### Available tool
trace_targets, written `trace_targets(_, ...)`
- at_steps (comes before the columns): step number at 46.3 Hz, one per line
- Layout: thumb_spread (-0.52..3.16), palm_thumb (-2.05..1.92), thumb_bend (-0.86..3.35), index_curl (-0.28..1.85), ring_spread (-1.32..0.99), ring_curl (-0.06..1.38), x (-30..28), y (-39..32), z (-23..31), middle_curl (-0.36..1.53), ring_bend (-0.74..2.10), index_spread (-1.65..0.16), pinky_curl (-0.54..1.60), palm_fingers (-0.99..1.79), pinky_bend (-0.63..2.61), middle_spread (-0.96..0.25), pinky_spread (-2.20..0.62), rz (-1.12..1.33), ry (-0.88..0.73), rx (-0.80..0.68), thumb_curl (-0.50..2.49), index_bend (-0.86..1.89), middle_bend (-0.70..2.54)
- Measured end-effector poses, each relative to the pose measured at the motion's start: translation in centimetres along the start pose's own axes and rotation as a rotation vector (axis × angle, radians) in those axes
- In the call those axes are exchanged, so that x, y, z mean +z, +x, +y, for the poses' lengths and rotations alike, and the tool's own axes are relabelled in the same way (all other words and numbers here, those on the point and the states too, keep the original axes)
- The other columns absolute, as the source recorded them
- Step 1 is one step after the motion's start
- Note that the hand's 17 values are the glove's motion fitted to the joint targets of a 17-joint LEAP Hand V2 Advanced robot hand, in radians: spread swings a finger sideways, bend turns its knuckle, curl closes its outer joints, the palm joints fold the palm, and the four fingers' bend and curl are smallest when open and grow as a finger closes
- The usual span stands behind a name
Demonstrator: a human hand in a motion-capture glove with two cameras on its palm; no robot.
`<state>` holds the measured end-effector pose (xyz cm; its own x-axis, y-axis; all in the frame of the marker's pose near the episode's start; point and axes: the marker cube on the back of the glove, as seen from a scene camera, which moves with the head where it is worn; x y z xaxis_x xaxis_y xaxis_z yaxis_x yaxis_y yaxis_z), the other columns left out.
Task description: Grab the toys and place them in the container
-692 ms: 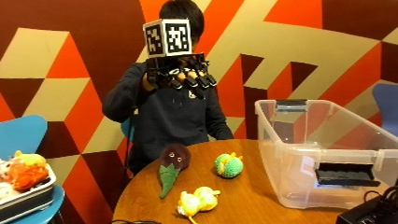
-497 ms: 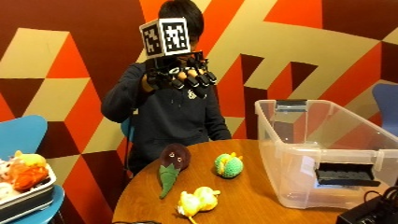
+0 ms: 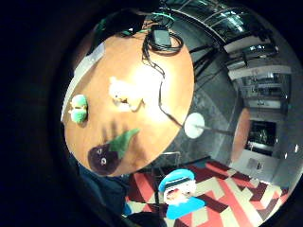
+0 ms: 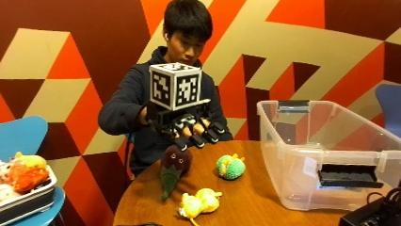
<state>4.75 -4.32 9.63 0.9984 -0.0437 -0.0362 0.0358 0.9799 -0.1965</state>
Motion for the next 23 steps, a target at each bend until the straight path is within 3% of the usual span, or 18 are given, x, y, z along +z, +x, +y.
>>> trace_targets(12,1.31,0.24,0.17,0.18,-0.04,0.12,7.2,3.4,-3.7,0.23,0.14,-0.23,0.30,-0.22,0.66,-0.04,0.00,0.093,-0.159,0.044,0.23,0.16,0.14)
trace_targets(23,1.32,0.34,0.18,0.33,-0.03,0.08,11.5,4.2,-5.7,0.19,0.08,-0.24,0.29,-0.16,0.57,-0.02,0.00,0.070,-0.204,0.042,0.27,0.51,0.08)
